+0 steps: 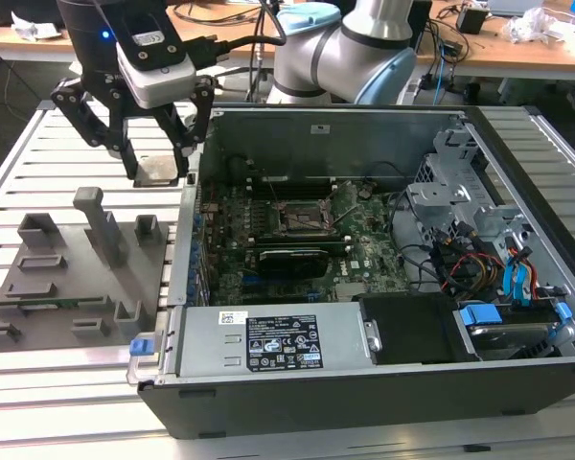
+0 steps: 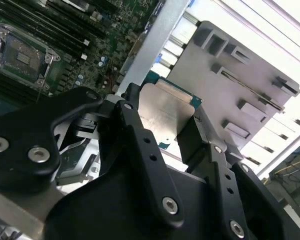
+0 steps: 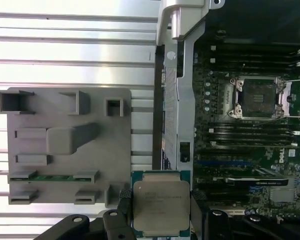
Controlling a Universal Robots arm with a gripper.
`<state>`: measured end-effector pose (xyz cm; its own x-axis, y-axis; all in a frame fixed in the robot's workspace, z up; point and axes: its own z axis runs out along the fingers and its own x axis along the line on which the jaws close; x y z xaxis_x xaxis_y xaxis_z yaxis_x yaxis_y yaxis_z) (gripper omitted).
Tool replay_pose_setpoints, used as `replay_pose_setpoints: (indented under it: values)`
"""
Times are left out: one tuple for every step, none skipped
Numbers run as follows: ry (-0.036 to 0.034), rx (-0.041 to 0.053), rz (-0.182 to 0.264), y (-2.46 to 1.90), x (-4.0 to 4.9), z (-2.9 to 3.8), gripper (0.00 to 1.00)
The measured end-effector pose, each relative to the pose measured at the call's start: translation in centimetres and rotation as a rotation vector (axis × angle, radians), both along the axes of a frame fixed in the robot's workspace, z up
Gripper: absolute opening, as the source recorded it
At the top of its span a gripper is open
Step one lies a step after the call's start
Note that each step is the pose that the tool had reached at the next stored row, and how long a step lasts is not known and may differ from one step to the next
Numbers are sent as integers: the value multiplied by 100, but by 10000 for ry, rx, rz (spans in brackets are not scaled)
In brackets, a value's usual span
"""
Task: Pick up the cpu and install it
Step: 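Pick up the cpu and move it towards the insertion slot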
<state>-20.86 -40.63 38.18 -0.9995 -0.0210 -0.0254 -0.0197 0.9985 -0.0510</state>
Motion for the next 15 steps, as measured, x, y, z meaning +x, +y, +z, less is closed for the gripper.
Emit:
replay_pose_setpoints:
  values:
    - [0, 0, 0, 0, 12, 0, 55]
    - [1, -1, 0, 0, 30, 0, 55]
    - [1, -1, 1, 0, 42, 0, 55]
    - [0, -1, 1, 0, 55, 0, 55]
    - [1, -1, 1, 0, 69, 0, 55]
    - [0, -1, 1, 0, 89, 0, 55]
    - [-1, 0, 0, 1, 109, -1, 55]
    - [0, -1, 1, 1, 134, 0, 55]
    - [0, -1, 0, 2, 152, -1, 55]
    - [-1, -1, 1, 2, 168, -1, 55]
    - [1, -1, 0, 3, 186, -2, 55]
    - [0, -1, 0, 5, 205, -4, 55]
    - [1, -1, 1, 9, 230, -9, 55]
    - [4, -2, 1, 26, 272, -31, 55]
    - [4, -1, 1, 37, 295, -41, 55]
